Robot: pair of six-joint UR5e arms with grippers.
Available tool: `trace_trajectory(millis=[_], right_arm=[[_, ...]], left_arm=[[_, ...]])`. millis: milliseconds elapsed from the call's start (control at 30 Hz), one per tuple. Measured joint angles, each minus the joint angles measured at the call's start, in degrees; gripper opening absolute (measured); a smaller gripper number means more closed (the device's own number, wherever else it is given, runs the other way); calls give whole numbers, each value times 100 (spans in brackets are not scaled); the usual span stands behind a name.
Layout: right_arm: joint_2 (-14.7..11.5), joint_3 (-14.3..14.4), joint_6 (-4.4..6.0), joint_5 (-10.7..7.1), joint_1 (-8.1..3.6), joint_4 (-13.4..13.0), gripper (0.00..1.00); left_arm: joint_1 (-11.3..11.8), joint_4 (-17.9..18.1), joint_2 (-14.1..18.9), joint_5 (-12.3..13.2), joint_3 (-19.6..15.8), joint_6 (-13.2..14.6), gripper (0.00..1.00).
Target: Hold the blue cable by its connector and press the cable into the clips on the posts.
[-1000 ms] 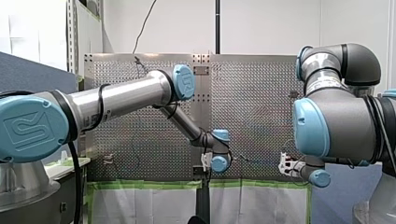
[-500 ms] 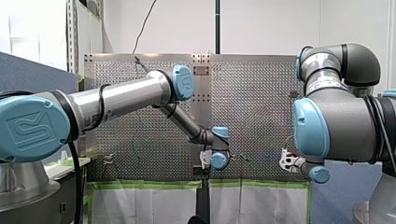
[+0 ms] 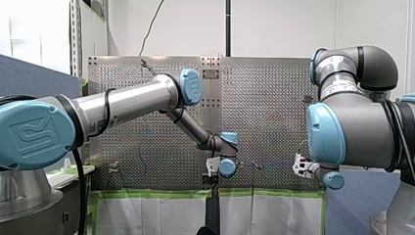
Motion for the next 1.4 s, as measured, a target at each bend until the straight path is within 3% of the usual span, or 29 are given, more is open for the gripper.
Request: trace_trajectory(millis=[500, 567, 600, 667, 700, 733, 767, 1067, 1400], right_arm=[[2, -354, 210, -7, 19, 59, 0], [3, -371, 228, -7, 22, 60, 0], [3, -378, 234, -7, 26, 60, 0], [4, -381, 239, -9, 32, 60, 0], [6, -383, 241, -11, 34, 63, 0], [6, -383, 240, -12, 36, 67, 0], [7, -384, 240, -12, 38, 73, 0], [13, -389, 244, -4, 42, 86, 0], [23, -385, 230, -7, 41, 157, 0]], left_arm=[[118, 204, 0, 36, -85, 0, 0], [139, 205, 0, 30, -112, 9, 23], [150, 204, 0, 25, -130, 14, 23], [160, 205, 0, 14, -159, 20, 61], [164, 208, 0, 13, -181, 21, 61], [166, 212, 0, 13, -196, 22, 90], [167, 215, 0, 14, -211, 23, 100], [160, 222, 7, 79, -314, 63, 100], [72, 41, 8, 272, -374, 321, 100]])
